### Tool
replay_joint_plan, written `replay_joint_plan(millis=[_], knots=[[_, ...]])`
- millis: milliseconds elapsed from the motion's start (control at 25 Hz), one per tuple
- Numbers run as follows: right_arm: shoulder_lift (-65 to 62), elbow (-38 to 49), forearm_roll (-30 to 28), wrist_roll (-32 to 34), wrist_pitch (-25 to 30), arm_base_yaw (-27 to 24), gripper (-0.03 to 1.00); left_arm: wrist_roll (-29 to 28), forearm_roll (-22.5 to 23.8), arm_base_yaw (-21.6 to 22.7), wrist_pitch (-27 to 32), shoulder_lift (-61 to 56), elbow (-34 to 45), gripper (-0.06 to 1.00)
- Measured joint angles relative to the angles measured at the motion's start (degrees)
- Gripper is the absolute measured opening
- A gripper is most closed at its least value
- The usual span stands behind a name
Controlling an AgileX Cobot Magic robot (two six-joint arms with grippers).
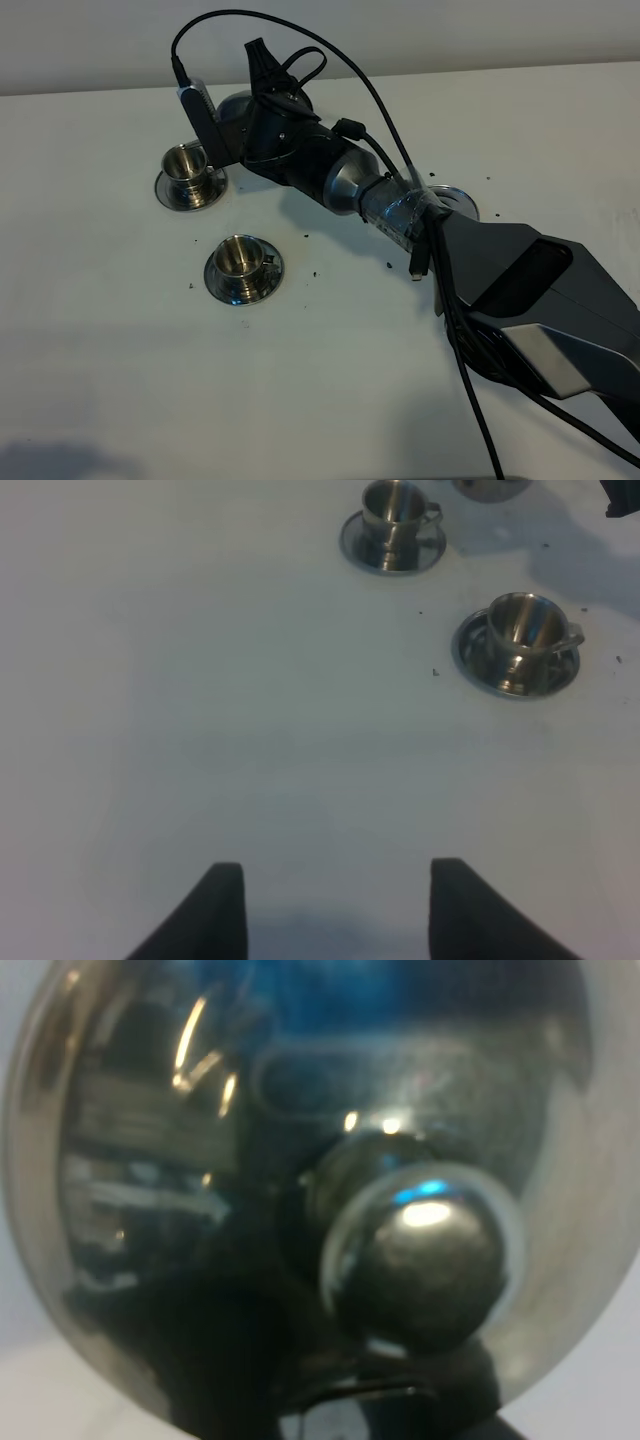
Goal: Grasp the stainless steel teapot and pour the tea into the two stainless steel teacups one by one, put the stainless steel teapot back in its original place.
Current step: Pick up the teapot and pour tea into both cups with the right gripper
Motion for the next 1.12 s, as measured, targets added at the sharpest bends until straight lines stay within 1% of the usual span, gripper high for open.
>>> replay_joint_plan(millis=[280, 600, 760, 960, 1120], knots=[[0.0, 0.0, -3.4, -0.1, -1.0, 0.0, 0.18, 0.0, 0.0, 0.0, 0.0, 0.0, 0.0, 0.45], [0.0, 0.0, -5.0, -2.5, -2.7, 0.0, 0.18, 0.0, 0.0, 0.0, 0.0, 0.0, 0.0, 0.45], [0.7, 0.0, -7.4, -2.6, -3.8, 0.0, 0.18, 0.0, 0.0, 0.0, 0.0, 0.0, 0.0, 0.45], [1.7, 0.0, -7.8, -2.6, -4.1, 0.0, 0.18, 0.0, 0.0, 0.0, 0.0, 0.0, 0.0, 0.45], [1.7, 0.0, -9.8, -2.6, -5.3, 0.0, 0.18, 0.1, 0.0, 0.0, 0.0, 0.0, 0.0, 0.45]])
